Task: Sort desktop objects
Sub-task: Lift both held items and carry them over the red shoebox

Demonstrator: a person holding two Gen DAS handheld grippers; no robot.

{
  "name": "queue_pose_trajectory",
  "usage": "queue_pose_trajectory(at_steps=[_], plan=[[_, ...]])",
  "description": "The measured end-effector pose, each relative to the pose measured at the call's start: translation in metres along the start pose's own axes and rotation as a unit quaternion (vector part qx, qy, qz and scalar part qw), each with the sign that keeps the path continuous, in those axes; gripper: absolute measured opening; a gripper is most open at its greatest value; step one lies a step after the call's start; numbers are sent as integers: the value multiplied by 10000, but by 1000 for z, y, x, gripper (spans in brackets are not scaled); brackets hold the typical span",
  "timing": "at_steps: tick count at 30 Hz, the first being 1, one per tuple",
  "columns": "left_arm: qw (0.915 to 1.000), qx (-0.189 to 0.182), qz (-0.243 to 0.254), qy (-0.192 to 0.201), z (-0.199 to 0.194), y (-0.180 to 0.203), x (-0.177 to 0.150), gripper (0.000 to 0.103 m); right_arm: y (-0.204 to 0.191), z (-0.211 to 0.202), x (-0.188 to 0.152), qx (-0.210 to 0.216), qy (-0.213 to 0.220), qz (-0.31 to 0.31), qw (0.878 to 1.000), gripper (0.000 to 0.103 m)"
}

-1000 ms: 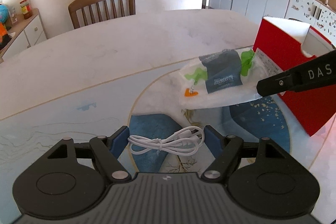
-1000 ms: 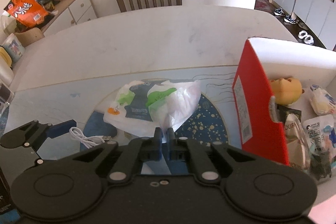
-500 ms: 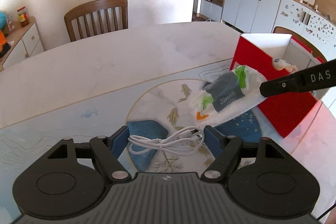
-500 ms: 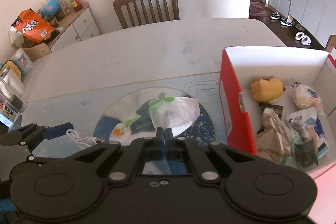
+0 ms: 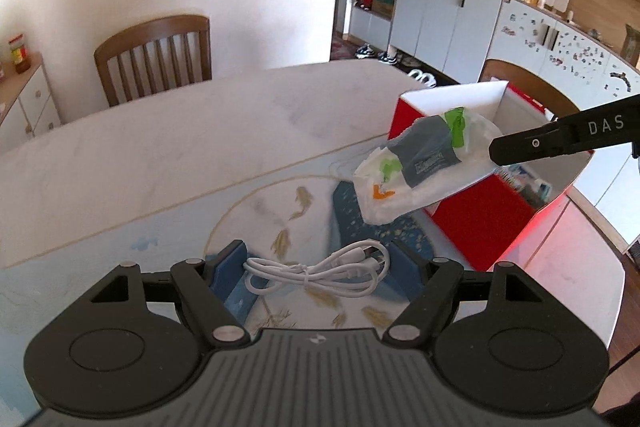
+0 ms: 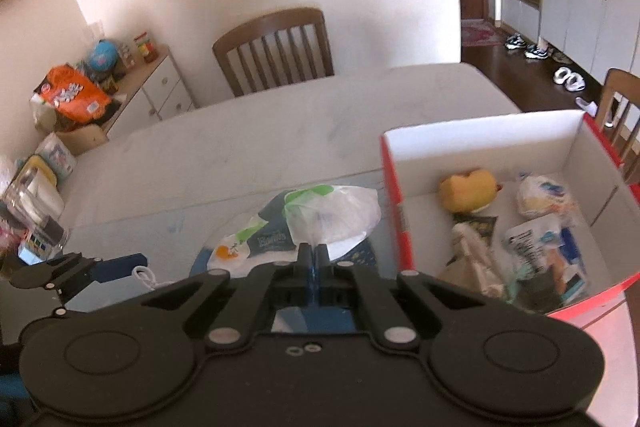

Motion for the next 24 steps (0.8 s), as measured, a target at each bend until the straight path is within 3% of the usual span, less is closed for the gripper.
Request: queue_pose_trajectory(at_steps=[12,24], plan=[[9991,-178,292,233,-1,46,38,77,56,-39,29,-204,537,207,9981,0],[9962,-549,585,349,23,131,64,77,129,-65,33,-504,714,340,9956,0]])
Point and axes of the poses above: each gripper's, at about its wrist camera, not at the fingertips, and z roughly the way its jaws point, y to its right, x to its top, the point moved 10 cm from there along z, roughly the way its jaws point, and after that the axes turned 10 degrees about y, right-handed, at the moved point
